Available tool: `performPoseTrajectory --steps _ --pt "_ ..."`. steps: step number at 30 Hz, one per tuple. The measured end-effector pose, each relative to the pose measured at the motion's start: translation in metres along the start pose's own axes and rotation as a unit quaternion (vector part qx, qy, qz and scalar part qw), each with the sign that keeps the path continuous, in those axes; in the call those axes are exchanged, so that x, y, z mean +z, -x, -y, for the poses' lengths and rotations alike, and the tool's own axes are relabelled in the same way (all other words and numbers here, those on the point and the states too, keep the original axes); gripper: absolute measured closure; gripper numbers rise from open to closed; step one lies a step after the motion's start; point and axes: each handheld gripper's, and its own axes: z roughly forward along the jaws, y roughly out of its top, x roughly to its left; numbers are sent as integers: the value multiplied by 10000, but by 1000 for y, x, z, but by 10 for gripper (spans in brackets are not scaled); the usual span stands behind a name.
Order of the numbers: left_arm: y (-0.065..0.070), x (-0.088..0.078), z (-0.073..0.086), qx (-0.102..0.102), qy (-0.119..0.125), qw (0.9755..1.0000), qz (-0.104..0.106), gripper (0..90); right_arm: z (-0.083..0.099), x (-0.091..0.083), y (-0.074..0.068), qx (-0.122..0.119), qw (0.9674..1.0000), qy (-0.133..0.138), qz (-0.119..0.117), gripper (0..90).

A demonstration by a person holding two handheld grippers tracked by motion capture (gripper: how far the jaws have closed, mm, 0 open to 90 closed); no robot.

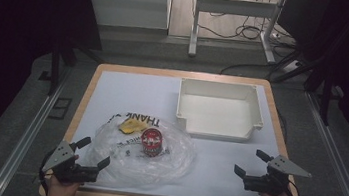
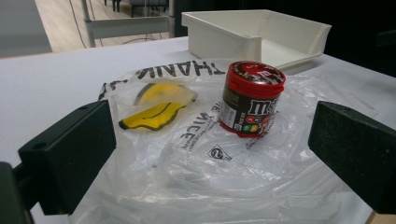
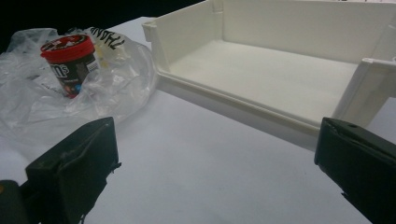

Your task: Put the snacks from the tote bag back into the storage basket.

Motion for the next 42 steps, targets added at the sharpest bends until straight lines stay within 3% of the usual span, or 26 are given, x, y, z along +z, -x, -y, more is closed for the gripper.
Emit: performPoseTrajectory --steps 6,12,21,28,42 --pt "-2 -3 0 36 -104 9999 -126 8 -1 0 -2 68 10000 40 0 0" --pt "-4 -4 0 -19 -114 9998 -161 0 -1 3 -5 -17 10000 -44 -9 0" --pt "-2 -3 -1 82 -149 9997 -169 0 0 5 -5 164 9997 -171 -21 0" --pt "-2 -4 -1 83 -115 9998 -168 1 -3 10 -8 60 9994 -299 -148 0" --pt "-1 -6 -1 130 -101 9997 -185 1 -10 11 -19 -146 9993 -222 -253 0"
